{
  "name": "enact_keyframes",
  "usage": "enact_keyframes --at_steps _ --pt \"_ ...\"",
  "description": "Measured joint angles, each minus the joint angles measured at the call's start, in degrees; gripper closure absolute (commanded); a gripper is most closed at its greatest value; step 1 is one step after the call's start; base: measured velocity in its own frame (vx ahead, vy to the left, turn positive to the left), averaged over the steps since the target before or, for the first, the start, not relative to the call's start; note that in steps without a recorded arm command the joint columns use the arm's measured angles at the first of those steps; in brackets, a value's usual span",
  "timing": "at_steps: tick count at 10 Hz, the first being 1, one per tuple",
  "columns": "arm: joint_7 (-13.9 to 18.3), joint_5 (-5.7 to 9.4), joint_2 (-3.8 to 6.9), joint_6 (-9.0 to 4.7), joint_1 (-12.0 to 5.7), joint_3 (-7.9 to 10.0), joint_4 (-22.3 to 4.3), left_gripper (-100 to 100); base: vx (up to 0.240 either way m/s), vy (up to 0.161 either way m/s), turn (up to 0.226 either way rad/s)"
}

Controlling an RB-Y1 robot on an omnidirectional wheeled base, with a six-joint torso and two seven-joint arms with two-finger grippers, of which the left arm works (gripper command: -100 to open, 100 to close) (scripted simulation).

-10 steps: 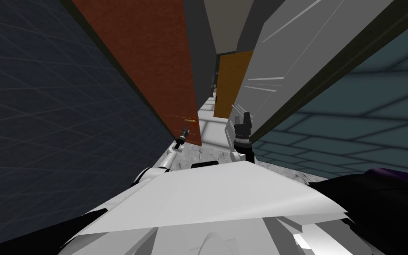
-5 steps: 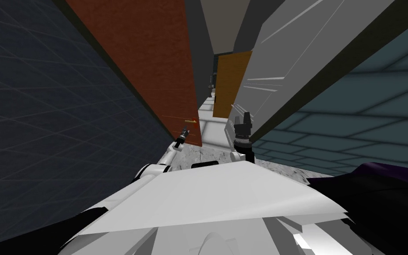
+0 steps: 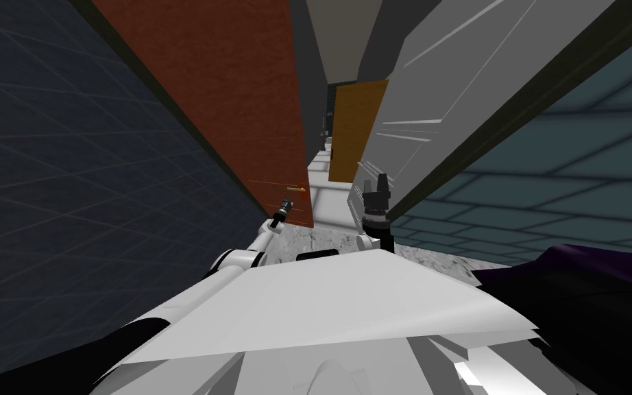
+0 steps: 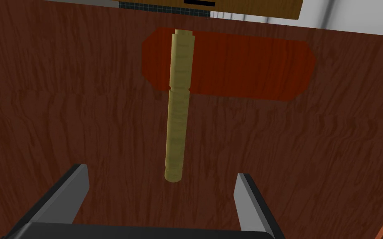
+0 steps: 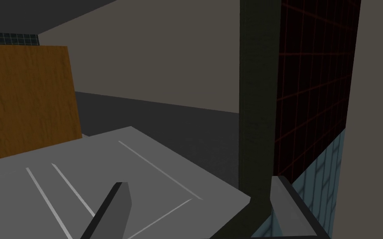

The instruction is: Push the door open

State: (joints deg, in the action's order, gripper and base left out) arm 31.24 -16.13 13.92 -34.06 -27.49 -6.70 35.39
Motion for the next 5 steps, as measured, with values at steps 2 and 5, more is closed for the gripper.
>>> enact_keyframes --at_steps 2,5 --pt "-0.3 0.15 -0.13 0.05 -0.02 0.22 -0.1 -100 0.183 -0.035 -0.032" --pt "-1.0 0.47 -0.46 0.25 -0.15 0.69 -0.4 -100 0.197 -0.049 -0.038"
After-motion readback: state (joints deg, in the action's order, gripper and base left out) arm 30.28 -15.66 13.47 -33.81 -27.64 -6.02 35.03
